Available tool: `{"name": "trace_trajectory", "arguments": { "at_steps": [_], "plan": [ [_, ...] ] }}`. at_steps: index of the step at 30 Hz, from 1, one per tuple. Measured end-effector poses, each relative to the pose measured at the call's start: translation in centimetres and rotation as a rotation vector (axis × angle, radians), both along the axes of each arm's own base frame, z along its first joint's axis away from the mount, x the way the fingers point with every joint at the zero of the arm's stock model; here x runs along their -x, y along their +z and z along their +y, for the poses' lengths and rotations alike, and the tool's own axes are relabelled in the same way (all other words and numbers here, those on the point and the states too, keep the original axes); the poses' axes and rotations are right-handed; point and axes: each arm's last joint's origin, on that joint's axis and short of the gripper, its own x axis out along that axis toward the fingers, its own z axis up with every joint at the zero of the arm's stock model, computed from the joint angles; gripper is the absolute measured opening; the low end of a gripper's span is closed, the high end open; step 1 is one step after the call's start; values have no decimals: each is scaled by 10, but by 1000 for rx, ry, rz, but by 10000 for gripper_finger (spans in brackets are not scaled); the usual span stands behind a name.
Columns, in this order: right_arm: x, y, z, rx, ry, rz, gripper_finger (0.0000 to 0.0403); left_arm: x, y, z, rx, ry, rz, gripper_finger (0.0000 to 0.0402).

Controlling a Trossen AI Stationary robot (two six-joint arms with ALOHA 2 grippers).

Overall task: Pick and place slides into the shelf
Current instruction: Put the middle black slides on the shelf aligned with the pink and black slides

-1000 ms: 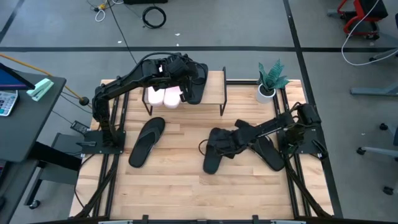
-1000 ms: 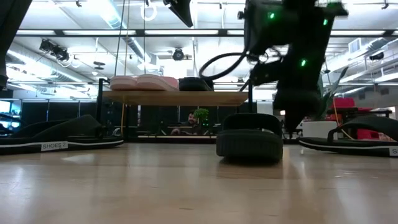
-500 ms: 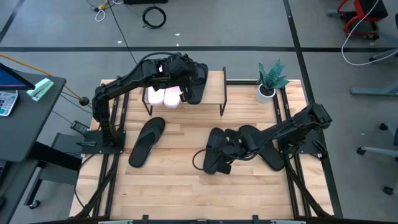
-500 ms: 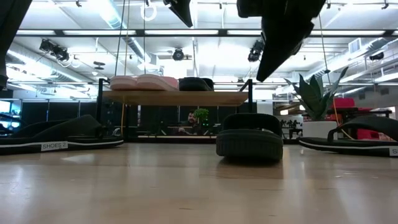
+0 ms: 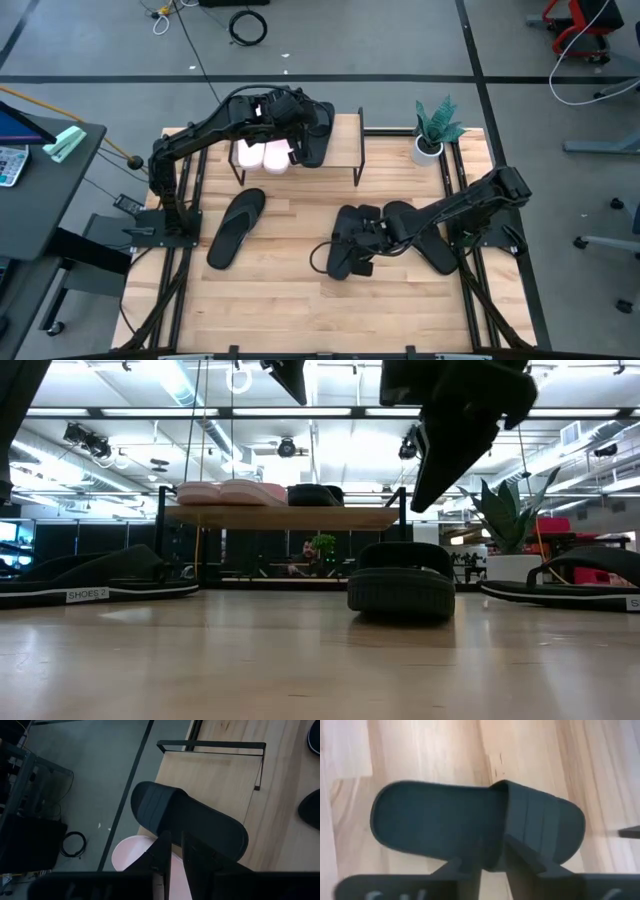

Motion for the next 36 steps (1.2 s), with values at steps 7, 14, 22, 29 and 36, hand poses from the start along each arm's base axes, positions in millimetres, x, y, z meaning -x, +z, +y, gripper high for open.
{"name": "trace_trajectory", "arguments": {
  "at_steps": [7, 14, 22, 29, 36],
  "plan": [
    [-3, -11, -3, 19, -26, 22, 154, 0, 0, 0, 0, 0, 0, 43],
    [-4, -20, -6, 78, -55, -25, 169, 1, -1, 0, 2, -1, 9, 35],
    [6, -43, -10, 73, -79, -2, 164, 1, -1, 0, 3, -1, 14, 27],
    [9, -45, -17, 266, -125, -27, 158, 1, -1, 0, 2, -1, 14, 33],
    [6, -45, -30, 276, -129, -5, 93, 1, -1, 0, 2, -1, 14, 26]
  ]
}}
